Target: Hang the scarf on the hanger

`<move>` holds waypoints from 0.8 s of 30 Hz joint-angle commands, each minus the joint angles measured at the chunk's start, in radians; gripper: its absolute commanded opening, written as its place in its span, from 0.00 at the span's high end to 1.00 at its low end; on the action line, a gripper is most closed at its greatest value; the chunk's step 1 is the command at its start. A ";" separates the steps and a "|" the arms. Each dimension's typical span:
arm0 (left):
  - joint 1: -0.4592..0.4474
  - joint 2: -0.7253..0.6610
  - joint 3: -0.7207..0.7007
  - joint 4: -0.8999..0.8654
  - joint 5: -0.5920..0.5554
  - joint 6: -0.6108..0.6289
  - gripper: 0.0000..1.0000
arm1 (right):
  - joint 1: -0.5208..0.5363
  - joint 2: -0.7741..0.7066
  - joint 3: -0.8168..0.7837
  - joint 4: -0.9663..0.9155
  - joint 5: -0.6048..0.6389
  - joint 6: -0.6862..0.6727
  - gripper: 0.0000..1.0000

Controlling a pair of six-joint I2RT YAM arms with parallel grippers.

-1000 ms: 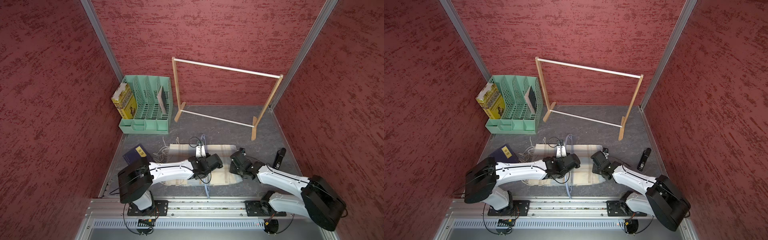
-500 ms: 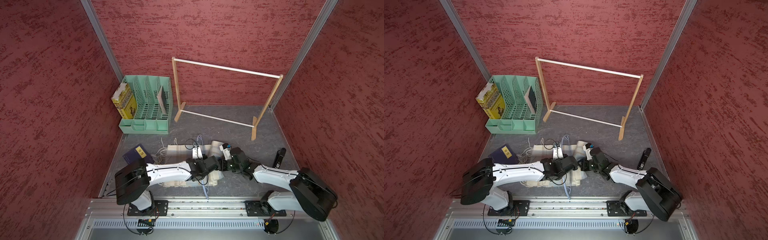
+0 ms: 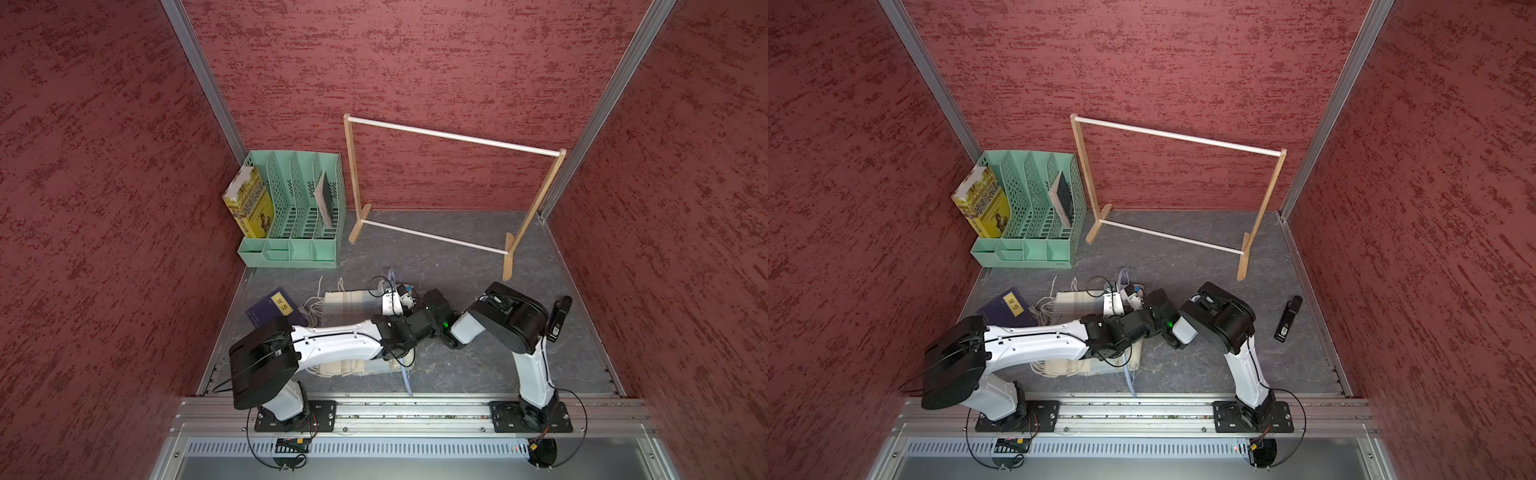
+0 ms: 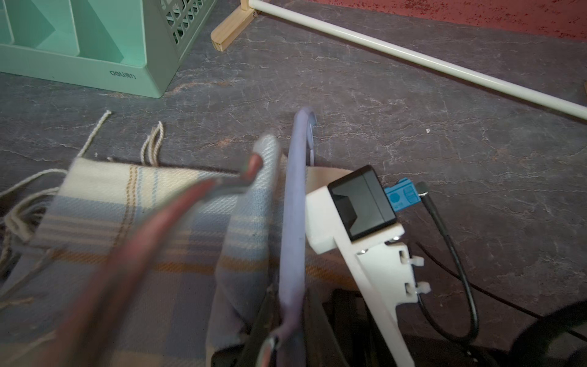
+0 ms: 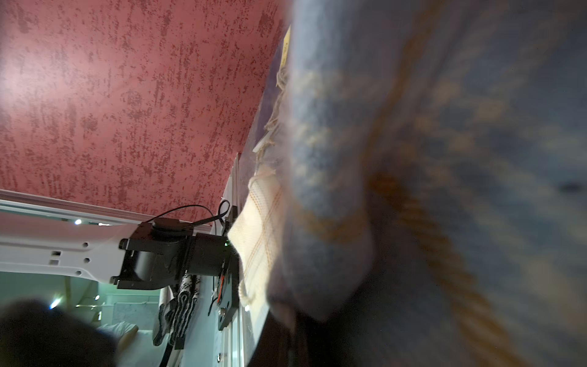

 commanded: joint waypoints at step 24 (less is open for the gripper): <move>0.014 0.053 0.022 -0.005 0.036 0.029 0.98 | 0.024 -0.506 -0.163 -0.589 0.227 -0.359 0.36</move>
